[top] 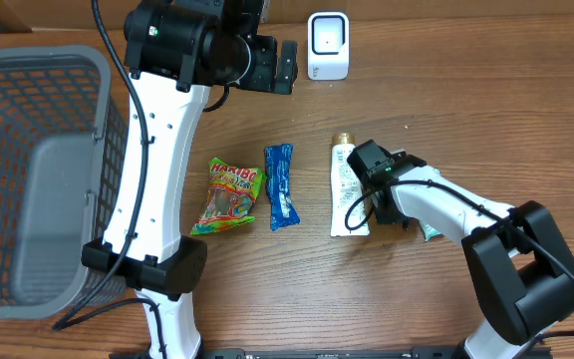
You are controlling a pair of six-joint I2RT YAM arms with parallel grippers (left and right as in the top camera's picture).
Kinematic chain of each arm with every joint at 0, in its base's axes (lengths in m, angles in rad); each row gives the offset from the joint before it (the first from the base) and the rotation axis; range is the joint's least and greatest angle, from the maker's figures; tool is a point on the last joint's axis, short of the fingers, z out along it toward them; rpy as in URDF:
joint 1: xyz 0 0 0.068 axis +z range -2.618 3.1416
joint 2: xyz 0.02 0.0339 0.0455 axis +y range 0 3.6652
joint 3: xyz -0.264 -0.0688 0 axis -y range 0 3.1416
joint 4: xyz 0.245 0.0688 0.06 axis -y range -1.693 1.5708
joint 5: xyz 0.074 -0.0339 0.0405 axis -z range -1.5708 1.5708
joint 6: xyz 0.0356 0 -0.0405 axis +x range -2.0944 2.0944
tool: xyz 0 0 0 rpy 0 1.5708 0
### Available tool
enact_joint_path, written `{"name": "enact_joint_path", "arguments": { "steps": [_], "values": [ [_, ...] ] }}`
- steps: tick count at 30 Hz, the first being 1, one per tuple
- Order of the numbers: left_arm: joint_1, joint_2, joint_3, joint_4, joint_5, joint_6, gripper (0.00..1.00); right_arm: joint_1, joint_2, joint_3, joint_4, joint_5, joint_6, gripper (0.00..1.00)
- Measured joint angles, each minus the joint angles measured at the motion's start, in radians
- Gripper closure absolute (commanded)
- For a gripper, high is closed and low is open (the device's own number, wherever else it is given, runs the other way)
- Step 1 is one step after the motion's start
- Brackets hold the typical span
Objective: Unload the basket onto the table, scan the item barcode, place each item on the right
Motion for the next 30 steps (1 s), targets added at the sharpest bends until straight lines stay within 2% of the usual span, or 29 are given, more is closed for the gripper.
{"name": "enact_joint_path", "arguments": {
  "steps": [4, 6, 7, 10, 11, 12, 16, 18, 22, 30],
  "values": [
    [0.0, 0.0, 0.0, 0.0, 0.0, 0.0, 0.0, 0.0, -0.002, -0.02, 0.019, 0.017, 0.004, 0.79],
    [0.0, 0.0, 0.0, 0.0, 0.0, 0.0, 0.0, 0.0, -0.002, -0.023, 0.023, 0.022, 0.005, 0.88],
    [0.0, 0.0, 0.0, 0.0, 0.0, 0.0, 0.0, 0.0, -0.002, -0.025, 0.024, 0.018, 0.005, 0.96],
    [0.0, 0.0, 0.0, 0.0, 0.0, 0.0, 0.0, -0.002, 0.002, -0.019, -0.021, -0.008, 0.008, 0.96],
    [0.0, 0.0, 0.0, 0.0, 0.0, 0.0, 0.01, -0.002, 0.003, -0.014, -0.042, -0.016, 0.006, 0.93],
    [0.0, 0.0, 0.0, 0.0, 0.0, 0.0, 0.0, -0.002, 0.008, -0.001, -0.095, -0.03, 0.009, 0.86],
    [0.0, 0.0, 0.0, 0.0, 0.0, 0.0, 0.0, -0.002, 0.032, 0.111, -0.268, -0.064, 0.008, 0.37],
    [0.0, 0.0, 0.0, 0.0, 0.0, 0.0, 0.0, -0.002, 0.035, 0.195, -0.345, -0.072, 0.008, 0.23],
    [0.0, 0.0, 0.0, 0.0, 0.0, 0.0, 0.0, -0.003, 0.035, 0.311, -0.42, -0.071, 0.005, 0.21],
    [0.0, 0.0, 0.0, 0.0, 0.0, 0.0, 0.0, -0.046, 0.035, 0.291, -0.418, -0.064, 0.006, 0.22]
  ]
}}
